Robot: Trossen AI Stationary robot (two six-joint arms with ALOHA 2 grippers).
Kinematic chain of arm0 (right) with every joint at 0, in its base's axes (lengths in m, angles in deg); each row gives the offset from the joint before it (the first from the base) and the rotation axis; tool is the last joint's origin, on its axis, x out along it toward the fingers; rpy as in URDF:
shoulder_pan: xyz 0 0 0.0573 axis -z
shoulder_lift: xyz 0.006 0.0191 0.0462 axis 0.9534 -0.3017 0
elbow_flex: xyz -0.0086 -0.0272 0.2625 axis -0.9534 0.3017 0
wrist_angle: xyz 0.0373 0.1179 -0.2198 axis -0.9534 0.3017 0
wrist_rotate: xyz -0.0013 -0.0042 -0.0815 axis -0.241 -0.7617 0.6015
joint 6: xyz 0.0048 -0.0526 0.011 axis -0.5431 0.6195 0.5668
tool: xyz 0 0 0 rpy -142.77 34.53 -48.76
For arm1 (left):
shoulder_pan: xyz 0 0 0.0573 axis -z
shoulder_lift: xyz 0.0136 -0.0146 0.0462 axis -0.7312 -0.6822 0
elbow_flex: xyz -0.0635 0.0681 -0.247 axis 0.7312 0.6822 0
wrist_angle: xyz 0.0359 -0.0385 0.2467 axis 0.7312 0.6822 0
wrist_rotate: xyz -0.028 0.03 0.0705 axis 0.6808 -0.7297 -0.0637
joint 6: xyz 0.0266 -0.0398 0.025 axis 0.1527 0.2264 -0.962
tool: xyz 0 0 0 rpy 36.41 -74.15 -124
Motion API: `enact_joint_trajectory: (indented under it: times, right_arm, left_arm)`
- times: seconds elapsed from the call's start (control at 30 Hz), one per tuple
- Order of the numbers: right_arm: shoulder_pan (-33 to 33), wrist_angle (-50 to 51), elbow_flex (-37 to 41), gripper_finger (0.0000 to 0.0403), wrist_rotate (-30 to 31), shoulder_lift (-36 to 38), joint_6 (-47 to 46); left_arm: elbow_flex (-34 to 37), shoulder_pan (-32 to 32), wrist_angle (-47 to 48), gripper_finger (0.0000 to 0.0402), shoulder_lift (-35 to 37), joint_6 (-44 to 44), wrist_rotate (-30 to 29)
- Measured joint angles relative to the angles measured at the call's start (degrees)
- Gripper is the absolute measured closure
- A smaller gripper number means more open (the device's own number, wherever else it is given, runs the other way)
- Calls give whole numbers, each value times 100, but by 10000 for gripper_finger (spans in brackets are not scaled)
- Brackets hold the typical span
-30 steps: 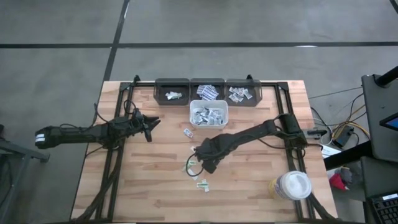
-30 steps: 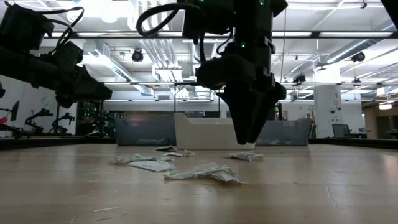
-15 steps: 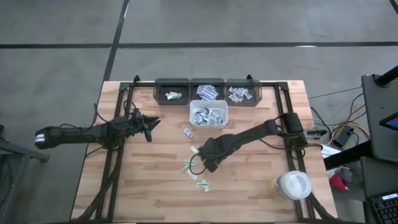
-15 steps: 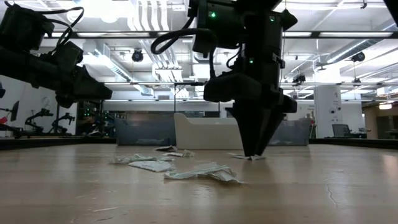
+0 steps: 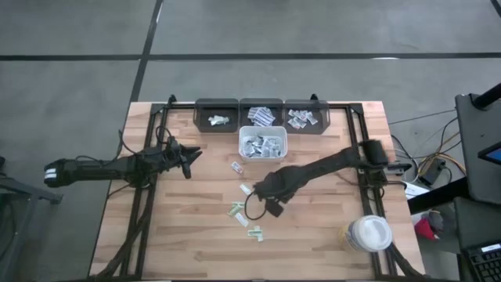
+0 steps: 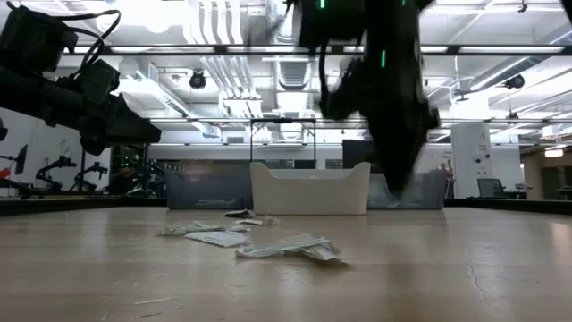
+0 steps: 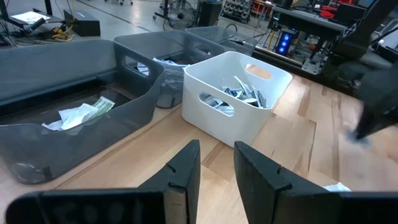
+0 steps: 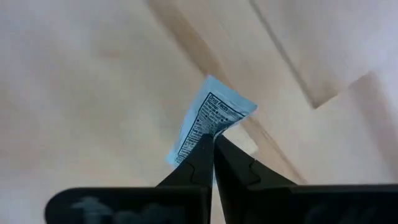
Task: Pick & Place First Aid Supplies
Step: Put the orange ointment pack into the right black bin
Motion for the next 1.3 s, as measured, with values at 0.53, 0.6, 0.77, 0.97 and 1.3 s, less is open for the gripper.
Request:
enact_joint_trajectory:
  times: [0.53, 0.6, 0.77, 0.97, 1.3]
  right_arm:
    - [66, -1254, -79, 395, 5028, 2792, 2173]
    - [108, -989, -80, 395, 6379, 3014, 1719]
    - [799, -484, -81, 394, 6754, 3443, 1733]
    - [2613, -462, -122, 394, 4595, 3659, 3527]
    - [5134, 285, -667, 394, 1582, 2871, 6648]
  left_arm:
    - [2, 0, -5, 307, 2, 2, -2]
    - [2, 1, -7, 307, 2, 4, -2]
    - [2, -1, -17, 307, 2, 18, -2]
    - [2, -1, -28, 307, 2, 38, -2]
    - [2, -1, -53, 307, 2, 50, -2]
